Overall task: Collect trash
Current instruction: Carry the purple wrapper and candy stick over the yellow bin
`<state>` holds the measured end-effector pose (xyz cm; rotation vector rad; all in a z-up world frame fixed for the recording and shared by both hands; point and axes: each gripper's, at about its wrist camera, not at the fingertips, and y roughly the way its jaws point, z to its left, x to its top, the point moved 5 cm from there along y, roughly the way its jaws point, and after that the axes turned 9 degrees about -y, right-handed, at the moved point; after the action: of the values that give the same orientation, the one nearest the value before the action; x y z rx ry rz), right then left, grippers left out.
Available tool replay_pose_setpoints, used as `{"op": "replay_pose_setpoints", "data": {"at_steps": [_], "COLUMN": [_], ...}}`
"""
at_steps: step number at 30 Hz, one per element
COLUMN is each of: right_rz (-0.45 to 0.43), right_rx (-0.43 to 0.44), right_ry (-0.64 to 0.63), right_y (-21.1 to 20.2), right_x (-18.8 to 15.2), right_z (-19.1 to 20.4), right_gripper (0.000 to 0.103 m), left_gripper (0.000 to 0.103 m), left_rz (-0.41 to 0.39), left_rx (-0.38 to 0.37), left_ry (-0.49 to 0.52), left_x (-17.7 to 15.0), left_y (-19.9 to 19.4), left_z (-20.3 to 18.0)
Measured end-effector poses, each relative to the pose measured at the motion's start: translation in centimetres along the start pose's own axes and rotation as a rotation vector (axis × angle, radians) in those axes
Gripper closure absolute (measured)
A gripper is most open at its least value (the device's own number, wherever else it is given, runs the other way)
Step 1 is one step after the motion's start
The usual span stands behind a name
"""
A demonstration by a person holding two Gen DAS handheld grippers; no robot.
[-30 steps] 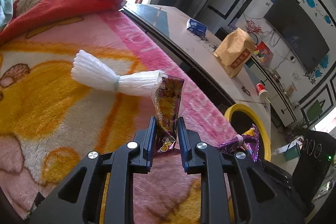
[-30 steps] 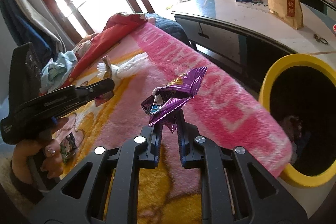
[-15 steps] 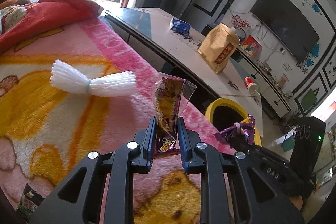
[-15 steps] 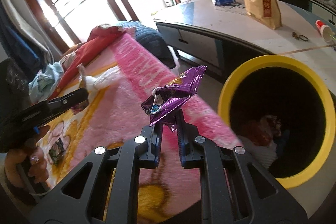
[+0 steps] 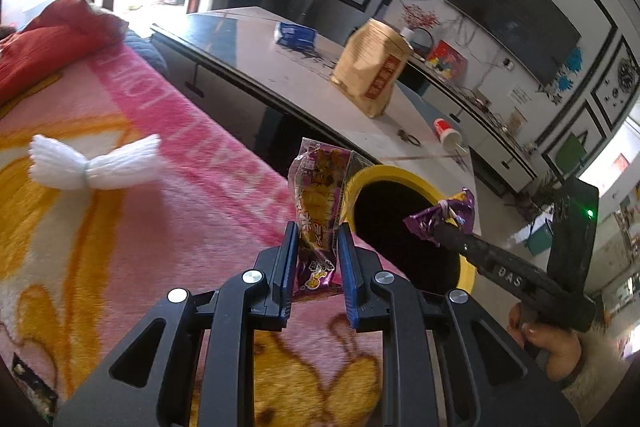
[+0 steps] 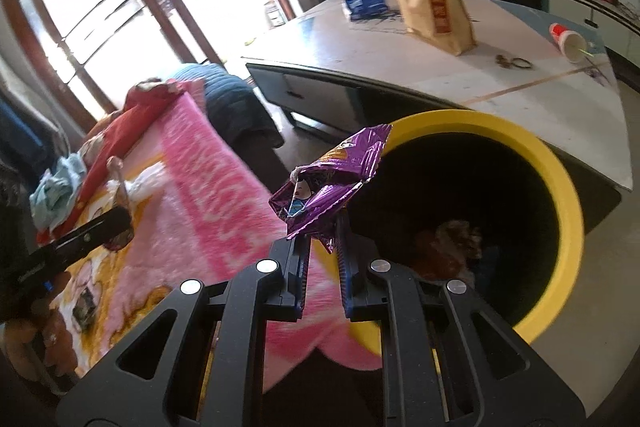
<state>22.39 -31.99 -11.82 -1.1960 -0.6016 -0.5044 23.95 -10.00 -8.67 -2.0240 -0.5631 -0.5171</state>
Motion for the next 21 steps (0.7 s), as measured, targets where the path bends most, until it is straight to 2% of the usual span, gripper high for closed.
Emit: {"op": "replay_pose_setpoints", "data": {"at_steps": [21], "right_rz": [-0.031], "right_rx": [-0.123], "right_ry": [0.128], "right_y": [-1.8], "right_x": [0.2], "right_z": [-8.0], "right_gripper": [0.094], "left_gripper": [0.083], "left_rz": [0.072], "left_rx": [-0.081], "left_ry": [0.185], "left_x": [-2.3], "left_y": [3.2], "left_z": [-8.2]}}
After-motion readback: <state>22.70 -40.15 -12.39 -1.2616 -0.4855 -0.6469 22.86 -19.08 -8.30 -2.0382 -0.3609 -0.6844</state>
